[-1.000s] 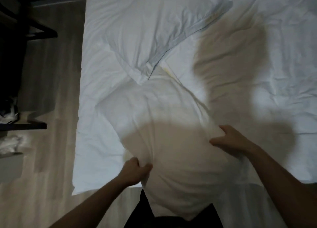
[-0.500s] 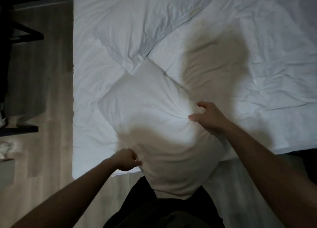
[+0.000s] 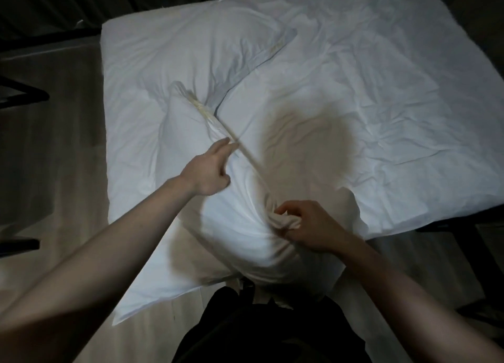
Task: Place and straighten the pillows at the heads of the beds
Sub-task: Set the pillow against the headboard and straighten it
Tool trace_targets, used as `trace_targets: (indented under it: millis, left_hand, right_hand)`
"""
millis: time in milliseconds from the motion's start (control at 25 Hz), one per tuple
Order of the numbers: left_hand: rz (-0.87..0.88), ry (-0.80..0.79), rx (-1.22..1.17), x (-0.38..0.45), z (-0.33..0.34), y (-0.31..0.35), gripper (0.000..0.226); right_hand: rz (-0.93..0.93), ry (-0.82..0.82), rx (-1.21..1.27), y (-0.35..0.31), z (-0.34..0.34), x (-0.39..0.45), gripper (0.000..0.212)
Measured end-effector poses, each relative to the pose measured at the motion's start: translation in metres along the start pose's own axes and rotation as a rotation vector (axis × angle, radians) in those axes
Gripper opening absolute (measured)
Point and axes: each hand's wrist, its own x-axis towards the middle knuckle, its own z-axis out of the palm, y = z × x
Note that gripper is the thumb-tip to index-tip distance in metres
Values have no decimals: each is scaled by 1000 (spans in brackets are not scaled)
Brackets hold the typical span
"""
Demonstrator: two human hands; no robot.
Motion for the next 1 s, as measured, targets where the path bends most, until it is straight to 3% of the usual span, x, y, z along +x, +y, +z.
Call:
trace_targets:
  millis: [200, 360, 440, 520, 640, 760, 1000]
  left_hand:
    - [-6, -109, 228, -6, 7, 2, 79]
    - [-23, -209, 369, -8, 4, 7, 46]
    - [2, -136, 376, -11, 5, 10, 27]
    - [54, -21, 356, -13, 7, 10, 23]
    - [93, 59, 271, -18, 10, 16, 18]
    - [73, 93, 269, -18, 13, 30, 20]
    - [116, 289, -153, -16, 28, 119, 26]
  right_hand:
    - [70, -31, -39, 15, 25, -30, 34]
    - [109, 18, -65, 28, 32, -52, 33]
    - [141, 96, -51, 36, 29, -58, 36]
    - [184, 184, -15, 44, 24, -61, 35]
    - [213, 273, -56, 54, 16, -66, 15]
    - [202, 314, -19, 56, 15, -77, 29]
    - [176, 501, 141, 78, -27, -125, 31]
